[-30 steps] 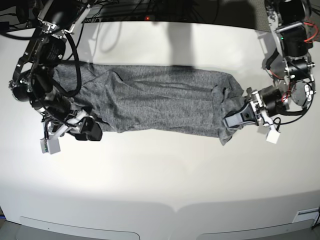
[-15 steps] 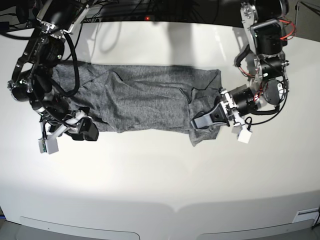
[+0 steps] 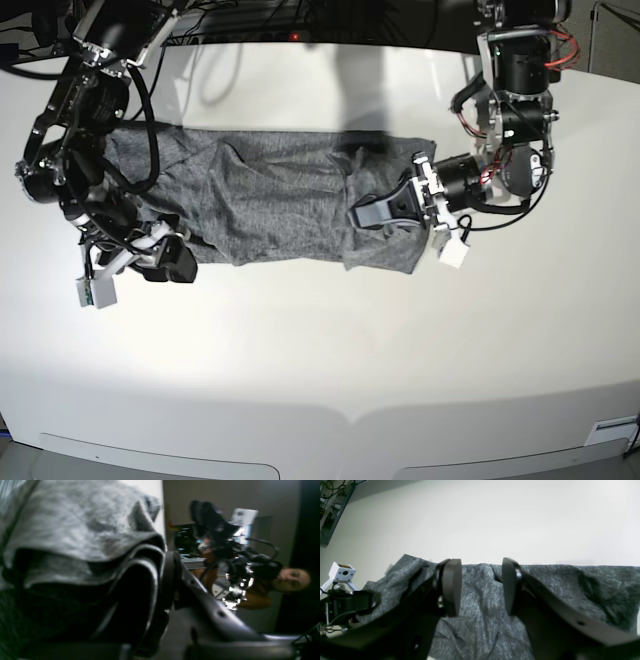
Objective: Fold the T-shirt properly
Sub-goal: 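Lay the folded end onto the shirt and press with the left gripper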
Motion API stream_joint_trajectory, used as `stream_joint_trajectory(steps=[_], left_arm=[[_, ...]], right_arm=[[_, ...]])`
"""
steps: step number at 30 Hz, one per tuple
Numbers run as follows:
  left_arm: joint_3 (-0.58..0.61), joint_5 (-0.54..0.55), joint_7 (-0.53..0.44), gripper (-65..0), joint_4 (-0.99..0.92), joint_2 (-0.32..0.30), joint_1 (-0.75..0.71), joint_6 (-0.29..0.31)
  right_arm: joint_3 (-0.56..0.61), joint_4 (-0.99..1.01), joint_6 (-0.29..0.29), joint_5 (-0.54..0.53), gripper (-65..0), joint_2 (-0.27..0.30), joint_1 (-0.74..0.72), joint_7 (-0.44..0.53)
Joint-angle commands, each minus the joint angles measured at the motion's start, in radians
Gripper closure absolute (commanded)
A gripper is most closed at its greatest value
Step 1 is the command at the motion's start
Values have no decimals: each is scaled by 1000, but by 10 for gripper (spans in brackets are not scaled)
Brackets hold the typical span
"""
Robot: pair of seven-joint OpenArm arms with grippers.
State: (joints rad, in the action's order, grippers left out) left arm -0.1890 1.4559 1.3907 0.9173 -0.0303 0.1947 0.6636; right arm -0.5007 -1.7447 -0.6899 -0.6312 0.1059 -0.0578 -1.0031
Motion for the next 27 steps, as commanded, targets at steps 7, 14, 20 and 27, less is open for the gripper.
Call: stream_joint_trajectory(steps=[7, 14, 20, 27], left_arm=[[112, 28, 6, -172, 14, 2, 22, 6], [126, 28, 6, -173, 14, 2, 43, 35], [126, 28, 6, -173, 14, 16, 84, 35], [124, -42, 6, -172, 14, -20, 145, 35]], right_arm=[[-1, -19, -8, -19, -270, 10, -17, 23], [-1, -19, -8, -20, -270, 10, -16, 19], [-1, -19, -8, -29, -270, 10, -16, 19], [-1, -19, -8, -31, -270, 10, -17, 19]])
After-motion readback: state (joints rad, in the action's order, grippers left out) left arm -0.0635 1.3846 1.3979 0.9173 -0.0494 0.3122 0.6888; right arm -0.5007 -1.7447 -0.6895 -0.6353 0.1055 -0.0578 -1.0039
